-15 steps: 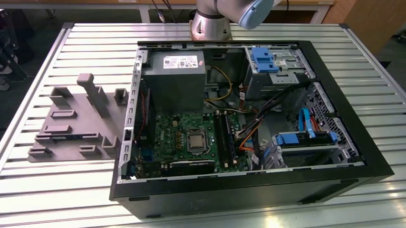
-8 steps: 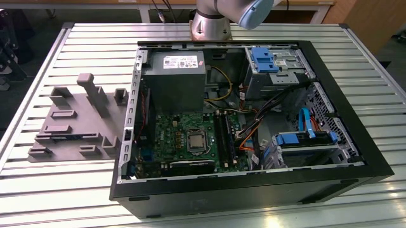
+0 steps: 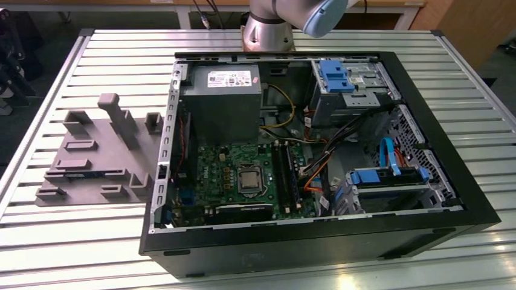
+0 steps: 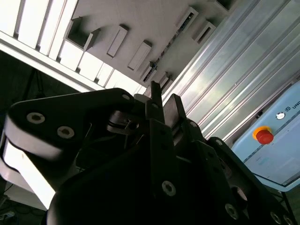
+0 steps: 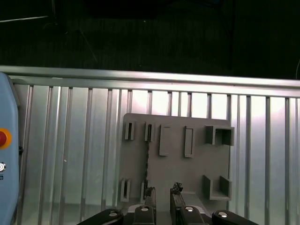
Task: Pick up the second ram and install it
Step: 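Pick up the second ram and move it above second insertion slot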
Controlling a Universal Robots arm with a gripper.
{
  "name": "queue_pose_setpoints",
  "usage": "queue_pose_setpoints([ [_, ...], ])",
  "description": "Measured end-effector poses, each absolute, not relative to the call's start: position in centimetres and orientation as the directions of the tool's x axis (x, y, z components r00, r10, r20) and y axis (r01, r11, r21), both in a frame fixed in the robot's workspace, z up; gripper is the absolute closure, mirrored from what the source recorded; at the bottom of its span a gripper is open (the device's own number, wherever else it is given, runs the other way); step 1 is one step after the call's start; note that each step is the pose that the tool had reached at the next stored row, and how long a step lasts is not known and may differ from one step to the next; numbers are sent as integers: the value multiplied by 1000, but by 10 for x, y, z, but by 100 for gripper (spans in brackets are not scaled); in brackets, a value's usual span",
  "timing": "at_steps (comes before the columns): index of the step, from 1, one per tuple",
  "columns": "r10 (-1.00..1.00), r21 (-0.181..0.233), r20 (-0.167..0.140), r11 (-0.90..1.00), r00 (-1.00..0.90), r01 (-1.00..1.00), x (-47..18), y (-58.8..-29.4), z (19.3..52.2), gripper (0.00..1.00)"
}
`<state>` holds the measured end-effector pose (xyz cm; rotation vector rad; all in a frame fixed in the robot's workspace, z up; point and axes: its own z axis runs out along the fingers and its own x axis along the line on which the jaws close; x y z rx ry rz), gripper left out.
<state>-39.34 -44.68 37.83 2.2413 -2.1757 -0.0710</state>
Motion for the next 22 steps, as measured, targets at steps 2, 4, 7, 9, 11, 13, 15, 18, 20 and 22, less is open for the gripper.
queue_pose_setpoints([
  [2, -999, 44, -21, -30, 29, -999, -393, -447, 378, 73],
  [4, -999, 44, -21, -31, 30, -999, -393, -447, 378, 73],
  [7, -999, 44, -21, -31, 30, -999, -393, -447, 378, 73],
  [9, -999, 44, -21, -31, 30, -999, -393, -447, 378, 73],
  [11, -999, 44, -21, -32, 31, -999, -393, -447, 378, 73],
  [13, -999, 44, -21, -32, 31, -999, -393, -447, 378, 73],
  [15, -999, 44, -21, -32, 31, -999, -393, -447, 378, 72],
  [18, -999, 44, -21, -32, 32, -999, -393, -447, 378, 66],
  [20, -999, 44, -21, -33, 32, -999, -393, -447, 378, 60],
  [22, -999, 44, -21, -32, 31, -999, -393, -447, 377, 60],
])
